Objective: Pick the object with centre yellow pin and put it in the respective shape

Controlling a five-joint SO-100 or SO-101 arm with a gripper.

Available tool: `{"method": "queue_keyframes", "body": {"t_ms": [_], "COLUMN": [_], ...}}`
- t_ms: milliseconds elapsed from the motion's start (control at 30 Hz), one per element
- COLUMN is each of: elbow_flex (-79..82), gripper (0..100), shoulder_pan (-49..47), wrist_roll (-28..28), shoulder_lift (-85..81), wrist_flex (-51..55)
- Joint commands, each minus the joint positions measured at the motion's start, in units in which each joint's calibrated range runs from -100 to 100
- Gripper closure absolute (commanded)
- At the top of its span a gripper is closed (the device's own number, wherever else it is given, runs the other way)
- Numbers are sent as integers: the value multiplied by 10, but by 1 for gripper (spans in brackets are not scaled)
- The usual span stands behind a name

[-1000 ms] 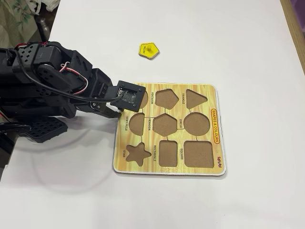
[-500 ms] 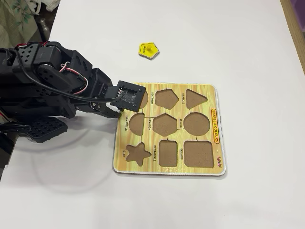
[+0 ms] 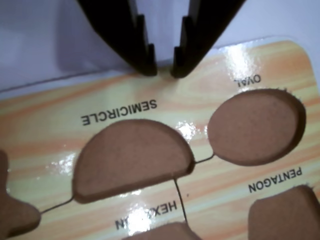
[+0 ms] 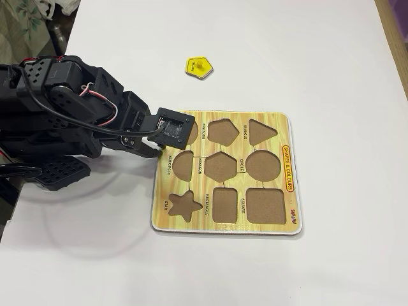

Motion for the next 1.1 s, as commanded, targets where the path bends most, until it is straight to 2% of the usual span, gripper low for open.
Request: {"method": "queue_keyframes", "body": {"t_ms": [0,1067], "elbow_flex": [6,6], "gripper": [95,95], "shoulder_pan": [2,4], "wrist_roll": [2,2], "shoulder_lift": [3,-4], "wrist_flex": [8,8]}}
